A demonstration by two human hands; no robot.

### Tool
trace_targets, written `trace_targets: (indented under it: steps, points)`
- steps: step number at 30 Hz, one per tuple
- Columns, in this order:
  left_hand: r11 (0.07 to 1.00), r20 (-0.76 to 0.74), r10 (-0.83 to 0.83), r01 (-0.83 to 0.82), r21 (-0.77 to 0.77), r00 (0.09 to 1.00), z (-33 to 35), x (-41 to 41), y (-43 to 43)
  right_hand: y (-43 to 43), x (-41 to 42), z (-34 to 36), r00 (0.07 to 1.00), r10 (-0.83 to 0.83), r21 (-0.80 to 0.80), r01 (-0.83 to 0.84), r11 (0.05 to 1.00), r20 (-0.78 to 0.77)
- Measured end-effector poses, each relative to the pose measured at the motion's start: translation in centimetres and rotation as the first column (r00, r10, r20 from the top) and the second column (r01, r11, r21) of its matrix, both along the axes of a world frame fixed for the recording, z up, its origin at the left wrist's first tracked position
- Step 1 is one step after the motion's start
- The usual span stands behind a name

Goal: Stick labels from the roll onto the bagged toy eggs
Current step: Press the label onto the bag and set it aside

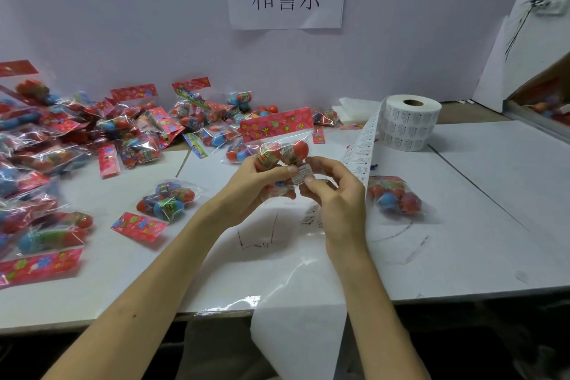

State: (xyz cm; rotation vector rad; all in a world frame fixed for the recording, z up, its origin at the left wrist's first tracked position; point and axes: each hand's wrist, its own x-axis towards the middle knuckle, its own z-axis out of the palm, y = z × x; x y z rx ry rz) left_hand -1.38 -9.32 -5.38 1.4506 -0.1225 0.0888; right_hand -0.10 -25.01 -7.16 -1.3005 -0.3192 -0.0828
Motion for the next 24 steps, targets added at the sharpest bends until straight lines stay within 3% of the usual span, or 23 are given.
trace_targets:
  steps: [11, 17, 24]
  points:
    - [0.999, -0.027, -0.017, 0.018, 0.046, 0.999, 0.03, 0.07, -0.33, 0.12, -0.13, 0.08, 0.990, -0.143, -0.035, 0.143, 0.989, -0.003]
    - [1.000, -0.007, -0.010, 0.010, 0.015, 1.000, -0.03, -0.10, -0.05, 0.25, -0.24, 0.21, 0.987, -0.133, -0.135, 0.144, 0.980, 0.087]
    - [1.000, -0.015, 0.014, -0.014, -0.020, 1.000, -0.60, 0.10, 0.01, 0.63, -0.37, 0.35, 0.990, -0.107, -0.176, 0.121, 0.977, 0.087]
